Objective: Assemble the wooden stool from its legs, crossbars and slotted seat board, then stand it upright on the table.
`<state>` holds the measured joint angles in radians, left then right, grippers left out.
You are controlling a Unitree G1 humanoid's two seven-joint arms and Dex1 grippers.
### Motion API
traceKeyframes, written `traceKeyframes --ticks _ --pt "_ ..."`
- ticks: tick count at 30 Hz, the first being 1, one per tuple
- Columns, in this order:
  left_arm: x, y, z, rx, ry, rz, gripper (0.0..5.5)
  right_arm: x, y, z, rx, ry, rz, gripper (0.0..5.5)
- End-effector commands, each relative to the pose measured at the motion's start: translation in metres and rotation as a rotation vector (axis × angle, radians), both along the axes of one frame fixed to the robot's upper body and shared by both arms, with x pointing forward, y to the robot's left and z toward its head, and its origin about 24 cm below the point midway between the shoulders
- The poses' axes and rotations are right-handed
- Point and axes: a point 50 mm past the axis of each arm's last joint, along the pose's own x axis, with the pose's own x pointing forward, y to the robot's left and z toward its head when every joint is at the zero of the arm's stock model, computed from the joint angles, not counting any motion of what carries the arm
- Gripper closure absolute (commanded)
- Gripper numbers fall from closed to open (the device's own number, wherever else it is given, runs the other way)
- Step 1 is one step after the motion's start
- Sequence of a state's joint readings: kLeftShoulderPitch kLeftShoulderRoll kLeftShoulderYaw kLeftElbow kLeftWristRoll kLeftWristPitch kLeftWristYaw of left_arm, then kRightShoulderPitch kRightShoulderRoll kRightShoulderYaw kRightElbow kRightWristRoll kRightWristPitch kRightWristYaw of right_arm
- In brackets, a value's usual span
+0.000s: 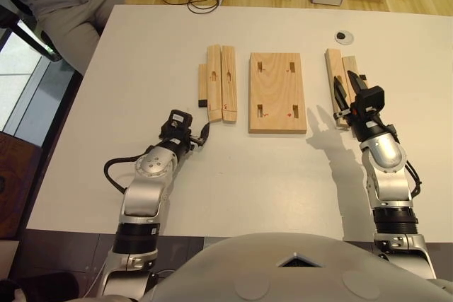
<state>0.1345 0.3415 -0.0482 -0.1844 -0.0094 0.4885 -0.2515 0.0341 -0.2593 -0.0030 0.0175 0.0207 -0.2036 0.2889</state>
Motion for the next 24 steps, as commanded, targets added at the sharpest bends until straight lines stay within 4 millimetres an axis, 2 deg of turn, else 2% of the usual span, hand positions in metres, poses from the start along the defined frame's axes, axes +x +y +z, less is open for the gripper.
traceKeyframes --ticks 1,4,8,11,16,20,24 --pt "-0.004 0.009 -0.010 0.094 0.052 0.003 1.46 0.001 -0.003 0.004 -0.002 -0.016 -0.013 4.03" --pt "0.001 0.014 -0.012 0.117 0.041 0.032 1.46 0.002 -0.002 0.004 0.004 -0.018 -0.016 4.03" --pt "0.017 0.014 -0.016 0.101 0.008 0.090 1.46 0.005 0.001 0.005 0.008 -0.023 -0.009 4.03" --pt "0.020 0.000 -0.017 0.052 0.010 0.054 1.46 0.007 0.000 0.006 0.003 -0.026 -0.003 4.03" --pt "0.004 -0.023 -0.022 -0.027 0.067 -0.019 1.46 0.010 -0.004 0.006 -0.007 -0.029 -0.008 4.03" --pt "0.018 -0.045 -0.035 -0.067 0.069 0.039 1.46 0.013 -0.001 0.006 -0.001 -0.033 -0.011 4.03" --pt "0.028 -0.040 -0.040 -0.059 0.045 0.118 1.46 0.016 0.000 0.008 0.000 -0.042 -0.003 4.03"
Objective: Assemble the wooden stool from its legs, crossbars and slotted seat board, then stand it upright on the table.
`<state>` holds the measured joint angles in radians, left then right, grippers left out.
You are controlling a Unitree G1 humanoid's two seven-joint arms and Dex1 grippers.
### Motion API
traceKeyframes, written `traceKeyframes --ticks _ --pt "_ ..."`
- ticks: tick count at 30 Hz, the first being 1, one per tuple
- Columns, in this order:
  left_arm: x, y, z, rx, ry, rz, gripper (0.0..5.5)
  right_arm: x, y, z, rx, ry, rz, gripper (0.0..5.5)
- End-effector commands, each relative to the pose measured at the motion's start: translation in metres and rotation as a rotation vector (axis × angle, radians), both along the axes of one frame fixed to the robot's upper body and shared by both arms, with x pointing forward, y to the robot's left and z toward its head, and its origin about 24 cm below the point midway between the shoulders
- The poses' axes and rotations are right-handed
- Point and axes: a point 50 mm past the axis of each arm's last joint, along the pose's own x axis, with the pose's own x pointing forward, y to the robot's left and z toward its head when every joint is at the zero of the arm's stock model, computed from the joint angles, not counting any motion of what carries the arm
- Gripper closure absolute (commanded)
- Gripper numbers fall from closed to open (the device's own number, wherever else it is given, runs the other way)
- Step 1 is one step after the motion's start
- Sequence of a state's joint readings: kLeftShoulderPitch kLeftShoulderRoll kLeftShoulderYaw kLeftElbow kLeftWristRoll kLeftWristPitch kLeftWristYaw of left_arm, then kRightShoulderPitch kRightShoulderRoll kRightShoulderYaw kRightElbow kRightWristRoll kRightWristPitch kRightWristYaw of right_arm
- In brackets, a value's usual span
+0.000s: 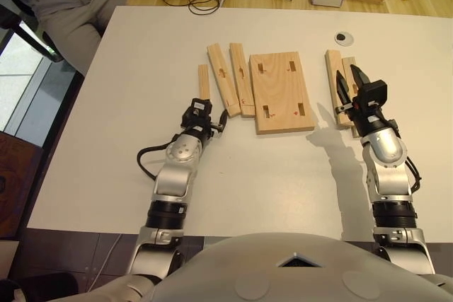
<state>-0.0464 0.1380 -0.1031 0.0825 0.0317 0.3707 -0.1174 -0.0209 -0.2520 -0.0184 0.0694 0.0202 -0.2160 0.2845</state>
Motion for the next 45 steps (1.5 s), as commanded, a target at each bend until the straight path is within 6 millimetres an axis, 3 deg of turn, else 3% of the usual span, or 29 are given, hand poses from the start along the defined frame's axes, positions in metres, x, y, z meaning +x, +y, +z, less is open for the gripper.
traceKeyframes --ticks 1,15,22,28,32,45 --pt "-0.008 0.010 -0.023 0.037 0.104 0.068 1.46 0.005 0.001 0.005 -0.009 -0.023 0.011 4.03" --pt "-0.009 0.031 -0.057 -0.049 0.248 0.203 1.46 0.013 0.008 0.007 -0.011 -0.053 0.022 4.03" --pt "-0.021 0.033 -0.074 -0.082 0.324 0.172 2.47 0.014 0.009 0.008 -0.005 -0.067 0.016 4.03" --pt "-0.032 0.048 -0.082 -0.096 0.365 0.200 3.52 0.012 0.009 0.009 0.000 -0.076 0.000 4.03" --pt "-0.029 0.059 -0.077 -0.102 0.336 0.228 4.17 0.013 0.008 0.010 0.003 -0.083 -0.014 4.03" --pt "0.013 0.045 -0.006 -0.151 -0.025 0.163 4.21 0.027 0.004 0.015 0.000 -0.107 -0.021 4.03"
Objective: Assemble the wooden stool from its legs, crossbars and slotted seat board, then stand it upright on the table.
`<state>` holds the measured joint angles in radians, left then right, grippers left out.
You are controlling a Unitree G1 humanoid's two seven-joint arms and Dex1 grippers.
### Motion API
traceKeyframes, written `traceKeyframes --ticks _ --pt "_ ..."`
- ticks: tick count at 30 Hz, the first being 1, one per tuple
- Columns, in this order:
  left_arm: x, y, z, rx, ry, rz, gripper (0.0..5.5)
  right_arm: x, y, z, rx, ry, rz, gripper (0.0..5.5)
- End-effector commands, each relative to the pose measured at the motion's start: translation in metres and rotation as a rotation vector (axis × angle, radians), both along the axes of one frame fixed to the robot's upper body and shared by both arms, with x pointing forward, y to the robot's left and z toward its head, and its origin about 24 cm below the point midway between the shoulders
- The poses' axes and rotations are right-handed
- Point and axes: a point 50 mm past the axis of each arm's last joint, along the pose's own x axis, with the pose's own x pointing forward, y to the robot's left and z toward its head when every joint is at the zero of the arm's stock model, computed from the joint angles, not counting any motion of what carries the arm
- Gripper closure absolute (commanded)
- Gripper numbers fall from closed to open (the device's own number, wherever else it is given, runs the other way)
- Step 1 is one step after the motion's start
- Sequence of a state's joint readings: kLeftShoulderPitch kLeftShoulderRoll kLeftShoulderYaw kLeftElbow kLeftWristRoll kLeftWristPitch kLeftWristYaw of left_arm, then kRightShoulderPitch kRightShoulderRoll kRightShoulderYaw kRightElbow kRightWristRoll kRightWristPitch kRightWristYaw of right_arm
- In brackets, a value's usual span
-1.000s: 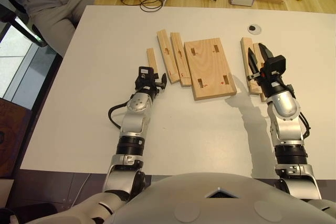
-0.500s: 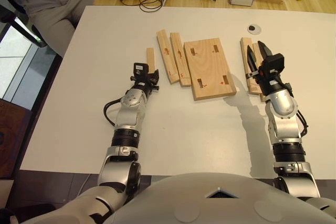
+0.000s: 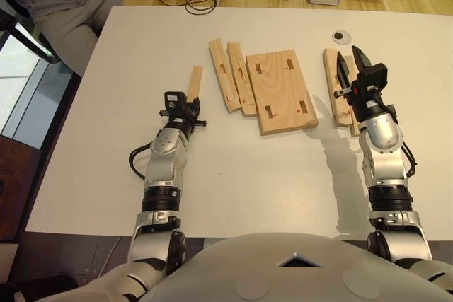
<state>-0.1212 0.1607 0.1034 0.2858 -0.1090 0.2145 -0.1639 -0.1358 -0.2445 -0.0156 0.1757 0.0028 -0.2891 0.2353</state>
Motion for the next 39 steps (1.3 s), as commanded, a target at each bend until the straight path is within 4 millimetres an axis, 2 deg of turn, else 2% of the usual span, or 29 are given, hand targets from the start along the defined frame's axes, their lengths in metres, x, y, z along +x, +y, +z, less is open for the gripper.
traceKeyframes --ticks 1,4,10,17,39 --pt "0.002 -0.003 0.003 -0.001 0.011 -0.012 4.21 0.006 0.000 0.004 0.000 -0.022 -0.003 4.03" --pt "0.008 -0.006 0.011 -0.004 -0.028 -0.030 4.21 0.009 -0.002 0.006 0.000 -0.031 -0.009 4.03" --pt "0.005 -0.012 0.009 -0.024 -0.029 -0.042 4.21 0.014 -0.002 0.008 -0.003 -0.044 -0.005 4.03" --pt "0.009 -0.013 0.020 -0.038 -0.106 -0.025 4.21 0.016 -0.003 0.009 -0.009 -0.045 -0.002 4.03" --pt "0.015 -0.022 0.038 -0.061 -0.214 -0.044 4.21 0.014 -0.002 0.009 -0.013 -0.044 0.010 4.03"
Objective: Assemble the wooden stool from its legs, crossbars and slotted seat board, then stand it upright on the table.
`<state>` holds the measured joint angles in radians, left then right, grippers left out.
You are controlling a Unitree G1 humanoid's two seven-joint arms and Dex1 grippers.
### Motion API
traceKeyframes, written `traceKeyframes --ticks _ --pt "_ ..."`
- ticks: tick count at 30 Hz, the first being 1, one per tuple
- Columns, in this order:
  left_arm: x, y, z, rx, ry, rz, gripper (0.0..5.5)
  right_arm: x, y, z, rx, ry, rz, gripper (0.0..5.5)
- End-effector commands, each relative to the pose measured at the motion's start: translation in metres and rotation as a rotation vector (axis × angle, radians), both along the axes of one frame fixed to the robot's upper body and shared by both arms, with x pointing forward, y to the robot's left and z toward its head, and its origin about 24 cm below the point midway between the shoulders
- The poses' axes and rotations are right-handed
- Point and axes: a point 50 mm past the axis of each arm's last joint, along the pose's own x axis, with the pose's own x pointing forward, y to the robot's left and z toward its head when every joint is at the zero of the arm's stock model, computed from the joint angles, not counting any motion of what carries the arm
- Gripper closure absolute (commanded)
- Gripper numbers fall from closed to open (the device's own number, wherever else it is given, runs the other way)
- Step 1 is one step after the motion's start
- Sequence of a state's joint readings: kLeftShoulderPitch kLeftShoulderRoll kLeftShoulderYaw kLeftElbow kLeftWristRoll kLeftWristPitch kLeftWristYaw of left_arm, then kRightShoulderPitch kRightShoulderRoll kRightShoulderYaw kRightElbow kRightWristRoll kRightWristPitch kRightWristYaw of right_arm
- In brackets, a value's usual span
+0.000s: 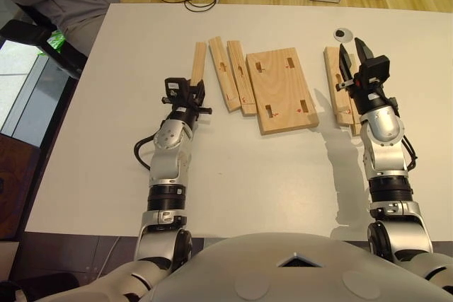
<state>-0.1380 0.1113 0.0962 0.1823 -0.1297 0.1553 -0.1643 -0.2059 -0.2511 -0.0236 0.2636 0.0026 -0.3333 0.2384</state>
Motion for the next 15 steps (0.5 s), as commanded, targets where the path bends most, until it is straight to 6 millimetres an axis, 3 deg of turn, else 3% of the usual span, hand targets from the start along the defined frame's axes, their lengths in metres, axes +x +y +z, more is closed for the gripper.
traceKeyframes --ticks 1,9,13,15 --pt "0.004 -0.004 0.009 -0.004 -0.045 -0.016 4.21 0.002 -0.001 0.006 -0.007 -0.018 0.008 4.03" --pt "0.008 -0.007 0.028 0.012 -0.156 -0.044 4.21 0.000 0.001 0.014 0.038 -0.032 0.004 4.03" --pt "0.010 -0.009 0.054 0.013 -0.330 -0.114 4.21 0.009 0.013 0.046 0.374 0.045 0.158 4.03" --pt "0.009 -0.015 0.070 0.025 -0.430 -0.195 4.21 0.011 0.022 0.068 0.449 0.070 0.268 4.03"
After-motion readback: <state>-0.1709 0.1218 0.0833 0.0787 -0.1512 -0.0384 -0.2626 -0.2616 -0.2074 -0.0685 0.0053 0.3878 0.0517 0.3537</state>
